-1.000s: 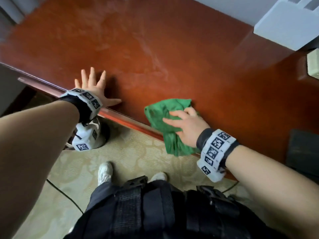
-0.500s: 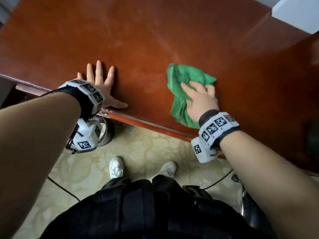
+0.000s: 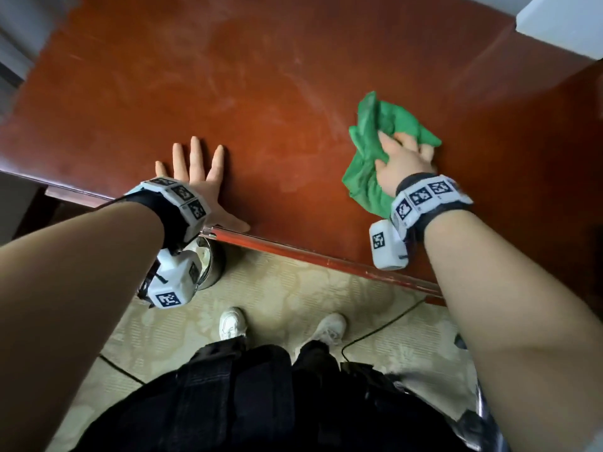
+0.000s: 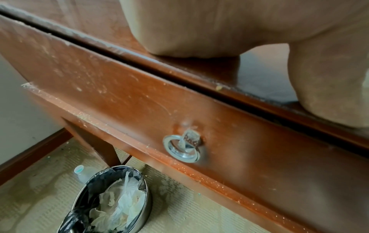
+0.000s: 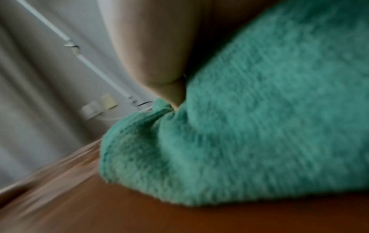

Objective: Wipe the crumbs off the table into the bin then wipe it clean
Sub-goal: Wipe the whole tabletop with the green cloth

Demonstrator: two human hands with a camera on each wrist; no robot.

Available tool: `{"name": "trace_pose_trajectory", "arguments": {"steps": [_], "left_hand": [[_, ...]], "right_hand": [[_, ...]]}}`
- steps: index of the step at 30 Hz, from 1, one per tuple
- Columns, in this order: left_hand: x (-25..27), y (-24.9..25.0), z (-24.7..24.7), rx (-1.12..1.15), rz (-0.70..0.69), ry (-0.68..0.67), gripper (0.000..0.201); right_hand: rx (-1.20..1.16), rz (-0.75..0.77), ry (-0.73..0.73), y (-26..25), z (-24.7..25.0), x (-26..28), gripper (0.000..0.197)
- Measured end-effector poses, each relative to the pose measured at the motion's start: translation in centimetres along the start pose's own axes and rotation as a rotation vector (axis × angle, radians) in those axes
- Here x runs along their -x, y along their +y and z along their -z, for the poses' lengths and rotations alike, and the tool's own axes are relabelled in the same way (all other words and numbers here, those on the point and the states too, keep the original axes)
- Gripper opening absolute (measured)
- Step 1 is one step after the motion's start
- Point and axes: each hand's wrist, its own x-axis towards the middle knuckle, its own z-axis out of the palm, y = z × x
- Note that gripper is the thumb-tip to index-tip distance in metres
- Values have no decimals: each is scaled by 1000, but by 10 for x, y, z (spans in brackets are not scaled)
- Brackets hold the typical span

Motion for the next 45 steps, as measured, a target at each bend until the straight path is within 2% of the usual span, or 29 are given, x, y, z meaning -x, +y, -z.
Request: {"name": "trace_pose_trajectory", "arguments": {"steps": [2, 5, 7, 8, 9, 11, 13, 15, 16, 17, 18, 20, 23, 25, 26, 27, 28, 30, 31, 32, 33, 34, 36, 38, 40, 42, 44, 45], "left_hand": [[-1, 0, 1, -8, -4, 5, 139], [-1, 1, -1, -9, -13, 32, 137], [0, 0, -3, -15, -13, 45, 135], [0, 0, -2, -17, -18, 37, 135], [0, 0, -1, -21, -21, 24, 136], [0, 0, 2, -29, -18, -2, 138], [-1, -1, 4, -32, -13, -14, 139], [-2, -1, 2, -22, -13, -18, 139], [-3, -2, 1, -21, -13, -19, 140], [-4, -2, 1, -21, -11, -18, 140], [-5, -2, 1, -20, -10, -16, 140], [-5, -1, 0, -18, -18, -3, 141], [-7, -3, -3, -37, -31, 30, 138], [-8, -4, -4, -52, -42, 43, 136], [-8, -5, -4, -55, -48, 43, 138], [-7, -5, -4, -59, -52, 43, 139], [-7, -5, -4, -62, -58, 44, 139], [-6, -7, -5, -58, -71, 47, 139], [-6, -7, -5, -51, -81, 51, 138], [-5, -9, -6, -38, -95, 56, 136], [-5, -12, -7, -19, -111, 69, 132], [-5, -17, -7, 0, -130, 88, 126], [-5, -37, -10, -4, -131, 143, 114], [-3, -69, -12, -31, -32, 189, 109], [1, -103, -8, -29, 89, 193, 108], [0, -128, -3, -55, 109, 171, 107], [-3, -138, -1, -58, 70, 166, 106], [-5, -138, -2, -51, 57, 163, 107]], "right_hand": [[75, 263, -43, -25, -11, 24, 55], [180, 655, -202, -52, -29, 69, 64], [208, 792, -318, -49, -26, 76, 62], [173, 813, -362, -42, -18, 70, 60], [126, 802, -364, -34, -10, 59, 58], [83, 652, -192, -17, 5, 27, 54], [39, 325, 14, -5, 15, -2, 51], [-41, 37, 44, -5, 17, -19, 51], [-45, -3, 31, -11, 14, -21, 52], [-22, 30, 19, -19, 11, -20, 52], [20, 126, 8, -29, 7, -15, 53], [114, 416, -56, -50, -4, 7, 57], [257, 783, -281, -66, -12, 42, 66], [335, 884, -459, -58, -1, 48, 62], [325, 878, -488, -51, 5, 42, 60], [285, 835, -444, -43, 11, 34, 58], [226, 744, -332, -34, 13, 23, 56], [93, 429, -60, -22, 15, 3, 52], [46, 241, 11, -23, 13, -2, 51], [13, 87, 35, -26, 10, -4, 52], [2, 0, 30, -33, 7, -5, 52], [7, -19, 16, -41, 3, -3, 52], [42, 91, 10, -62, -6, 11, 54], [95, 301, -12, -84, -19, 36, 59], [133, 520, -96, -104, -34, 69, 68], [189, 714, -231, -116, -45, 100, 68], [194, 806, -328, -114, -40, 110, 63], [122, 792, -306, -111, -33, 105, 60]]}}
